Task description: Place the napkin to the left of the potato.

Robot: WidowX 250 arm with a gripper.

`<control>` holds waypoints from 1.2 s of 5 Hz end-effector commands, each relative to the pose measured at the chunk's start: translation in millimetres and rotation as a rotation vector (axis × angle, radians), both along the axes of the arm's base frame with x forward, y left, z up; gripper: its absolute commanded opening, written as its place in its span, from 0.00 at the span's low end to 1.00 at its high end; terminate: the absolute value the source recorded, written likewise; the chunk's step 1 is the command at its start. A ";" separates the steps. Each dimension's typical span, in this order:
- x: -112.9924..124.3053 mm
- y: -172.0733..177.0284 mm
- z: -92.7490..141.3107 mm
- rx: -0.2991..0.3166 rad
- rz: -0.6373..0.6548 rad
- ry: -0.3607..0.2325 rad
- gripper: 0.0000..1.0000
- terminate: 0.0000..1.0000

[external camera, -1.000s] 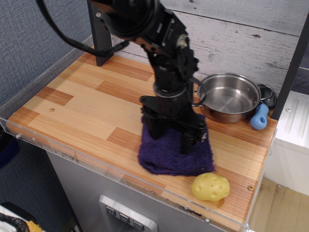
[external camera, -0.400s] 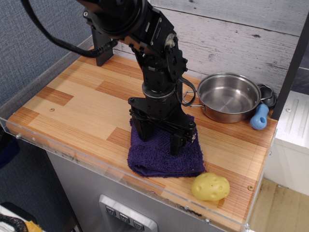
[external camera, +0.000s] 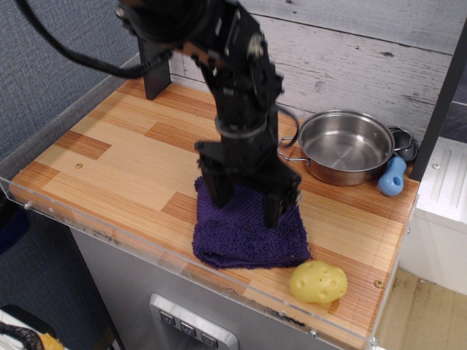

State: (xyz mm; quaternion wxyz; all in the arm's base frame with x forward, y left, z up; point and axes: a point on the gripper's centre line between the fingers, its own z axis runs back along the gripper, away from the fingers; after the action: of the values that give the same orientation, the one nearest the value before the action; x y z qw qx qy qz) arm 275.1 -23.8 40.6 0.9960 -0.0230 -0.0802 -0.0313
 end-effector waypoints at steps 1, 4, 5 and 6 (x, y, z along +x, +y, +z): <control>-4.6 0.0 62.0 0.003 0.055 -0.133 1.00 0.00; -26.1 0.9 84.5 0.015 0.151 -0.171 1.00 0.00; -26.1 0.9 84.5 0.015 0.151 -0.171 1.00 0.00; -26.1 0.9 84.5 0.015 0.151 -0.171 1.00 0.00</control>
State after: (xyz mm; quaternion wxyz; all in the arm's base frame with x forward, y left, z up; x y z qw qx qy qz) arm 253.9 -21.7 119.9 0.9868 -0.0064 -0.1560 0.0420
